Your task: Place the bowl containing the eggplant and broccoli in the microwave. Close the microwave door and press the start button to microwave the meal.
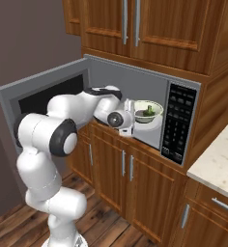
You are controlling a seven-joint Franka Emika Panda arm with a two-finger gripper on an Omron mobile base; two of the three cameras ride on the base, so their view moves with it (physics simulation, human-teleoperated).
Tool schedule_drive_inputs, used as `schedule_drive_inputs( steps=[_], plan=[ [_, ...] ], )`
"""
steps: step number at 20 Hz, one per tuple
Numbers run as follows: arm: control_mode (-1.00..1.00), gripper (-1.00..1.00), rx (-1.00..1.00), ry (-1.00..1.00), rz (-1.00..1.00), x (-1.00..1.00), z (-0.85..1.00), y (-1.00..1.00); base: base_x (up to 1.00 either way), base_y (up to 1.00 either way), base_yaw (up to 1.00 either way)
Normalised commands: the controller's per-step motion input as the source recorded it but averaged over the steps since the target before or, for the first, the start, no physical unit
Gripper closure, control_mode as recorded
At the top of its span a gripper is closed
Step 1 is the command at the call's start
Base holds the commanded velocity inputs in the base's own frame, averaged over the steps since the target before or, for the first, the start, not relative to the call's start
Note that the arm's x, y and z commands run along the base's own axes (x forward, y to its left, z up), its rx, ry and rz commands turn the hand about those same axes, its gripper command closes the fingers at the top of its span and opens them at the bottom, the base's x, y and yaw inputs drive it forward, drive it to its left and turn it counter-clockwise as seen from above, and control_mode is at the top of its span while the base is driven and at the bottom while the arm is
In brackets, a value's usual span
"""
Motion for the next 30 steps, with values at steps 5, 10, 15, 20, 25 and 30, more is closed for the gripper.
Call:
schedule_drive_inputs(
  steps=[5, 10, 15, 20, 25, 30],
  plan=[
    [-1.0, -1.0, -0.16, 0.0, 0.08, -0.96, 0.43, 0.14, 0.0, 0.0, 0.0],
    [-1.0, -1.0, -0.13, 0.01, 0.11, -0.87, 0.88, 0.03, 0.0, 0.0, 0.0],
    [-1.0, -1.0, -0.09, 0.15, 0.17, -0.71, 1.0, 0.01, 0.0, 0.0, 0.0],
    [-1.0, -1.0, -0.11, 0.17, 0.19, -0.73, 1.0, 0.01, 0.0, 0.0, 0.0],
    [-1.0, -1.0, -0.19, 0.12, 0.16, -0.68, 1.0, 0.0, 0.0, 0.0, 0.0],
    [-1.0, -1.0, -0.12, 0.14, 0.11, -0.4, 1.0, -0.19, 0.0, 0.0, 0.0]
  ],
)
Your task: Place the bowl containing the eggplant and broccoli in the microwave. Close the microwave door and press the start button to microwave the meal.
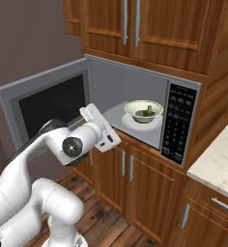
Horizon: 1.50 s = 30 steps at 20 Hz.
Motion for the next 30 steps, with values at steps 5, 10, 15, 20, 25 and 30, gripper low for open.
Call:
schedule_drive_inputs(
  steps=[5, 10, 15, 20, 25, 30],
  plan=[
    [-1.0, -1.0, -0.09, 0.2, 0.11, -0.57, 0.95, -0.14, 0.0, 0.0, 0.0],
    [-1.0, -1.0, -0.14, 0.31, 0.15, -0.41, 0.46, 0.04, 0.0, 0.0, 0.0],
    [-1.0, -1.0, -0.22, 0.34, 0.19, -0.01, -0.07, 0.72, 0.0, 0.0, 0.0],
    [-1.0, -1.0, -0.36, 0.09, 0.19, -0.04, -0.4, 0.99, 0.0, 0.0, 0.0],
    [-1.0, -1.0, -0.38, 0.0, 0.2, -0.51, -0.3, 0.82, 0.0, 0.0, 0.0],
    [-1.0, -1.0, -0.32, 0.0, 0.21, -0.62, -0.02, 0.67, 0.0, 0.0, 0.0]
  ],
)
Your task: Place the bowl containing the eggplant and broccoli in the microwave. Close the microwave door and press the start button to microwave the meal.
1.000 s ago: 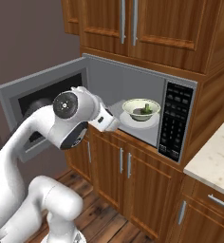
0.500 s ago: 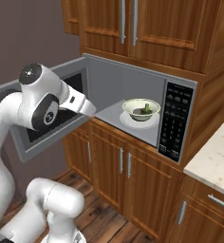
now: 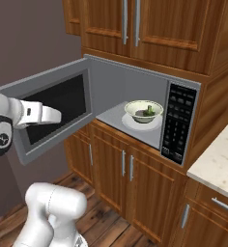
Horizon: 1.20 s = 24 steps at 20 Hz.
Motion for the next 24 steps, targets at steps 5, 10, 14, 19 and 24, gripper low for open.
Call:
schedule_drive_inputs(
  steps=[5, 10, 14, 19, 24],
  plan=[
    [-1.0, -1.0, -0.32, 0.04, 0.2, -0.35, 0.15, 0.72, 0.0, 0.0, 0.0],
    [-1.0, -1.0, -0.35, 0.03, 0.12, -0.03, 0.08, 0.86, 0.0, 0.0, 0.0],
    [-1.0, -1.0, -0.36, 0.0, 0.06, -0.04, 0.01, 0.88, 0.0, 0.0, 0.0],
    [-1.0, -1.0, -0.33, 0.0, 0.0, 0.0, 0.0, 0.77, 0.0, 0.0, 0.0],
    [-1.0, -1.0, -0.28, 0.01, 0.0, 0.02, 0.02, 0.68, 0.0, 0.0, 0.0]
  ],
)
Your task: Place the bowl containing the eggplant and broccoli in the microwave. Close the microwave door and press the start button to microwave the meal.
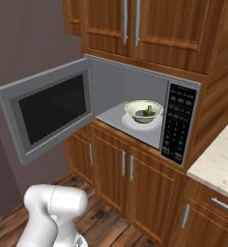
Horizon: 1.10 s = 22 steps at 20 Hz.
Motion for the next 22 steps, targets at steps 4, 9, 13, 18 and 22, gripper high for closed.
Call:
schedule_drive_inputs(
  steps=[4, 9, 13, 18, 22],
  plan=[
    [-1.0, -1.0, -0.21, 0.03, 0.0, 0.06, 0.0, 0.49, 0.0, 0.0, 0.0],
    [-1.0, -1.0, -0.14, 0.07, 0.0, 0.1, 0.0, 0.3, 0.0, 0.0, 0.0],
    [-1.0, -1.0, -0.09, 0.07, 0.0, 0.1, 0.0, 0.15, 0.0, 0.0, 0.0],
    [-1.0, -1.0, -0.04, 0.02, 0.0, 0.16, 0.0, 0.0, 0.0, 0.0, 0.0],
    [-1.0, -1.0, -0.01, 0.0, 0.0, 0.15, -0.01, 0.0, 0.0, 0.0, 0.0]
  ],
)
